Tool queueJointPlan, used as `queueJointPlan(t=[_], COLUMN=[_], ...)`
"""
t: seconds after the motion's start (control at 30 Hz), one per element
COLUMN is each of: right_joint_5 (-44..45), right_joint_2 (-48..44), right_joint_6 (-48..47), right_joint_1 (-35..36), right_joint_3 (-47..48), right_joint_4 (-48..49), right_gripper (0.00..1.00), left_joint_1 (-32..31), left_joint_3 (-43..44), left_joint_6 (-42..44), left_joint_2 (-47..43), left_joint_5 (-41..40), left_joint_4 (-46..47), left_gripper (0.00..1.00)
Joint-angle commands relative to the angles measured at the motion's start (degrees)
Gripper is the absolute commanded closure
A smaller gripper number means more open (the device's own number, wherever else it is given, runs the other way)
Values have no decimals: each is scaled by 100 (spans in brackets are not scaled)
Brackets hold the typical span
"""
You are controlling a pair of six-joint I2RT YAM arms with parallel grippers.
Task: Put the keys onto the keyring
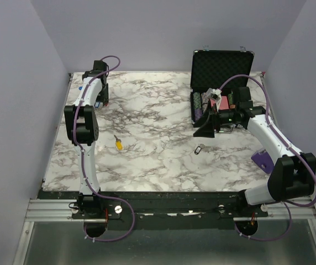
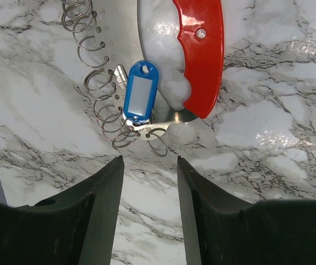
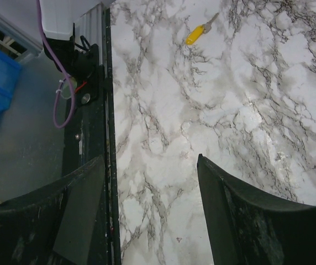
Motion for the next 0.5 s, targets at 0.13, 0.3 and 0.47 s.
queueJointPlan(t=[0.13, 0.3, 0.47], right_joint_5=[-193, -228, -202], right_joint_2=[-127, -135, -127], right_joint_6=[-87, -96, -113], right_joint_1=[-10, -18, -10], right_joint_3=[105, 105, 114], right_joint_4=[-114, -122, -140], right_gripper=[24, 24, 24], left_joint_1=[262, 701, 1150], left_joint_3=[-121, 133, 334], left_joint_6=[-495, -1293, -2332], left_joint_2=[-518, -651, -432], left_joint_5=[615, 1257, 2015], left_joint_4=[415, 601, 698], left_gripper=[48, 47, 48])
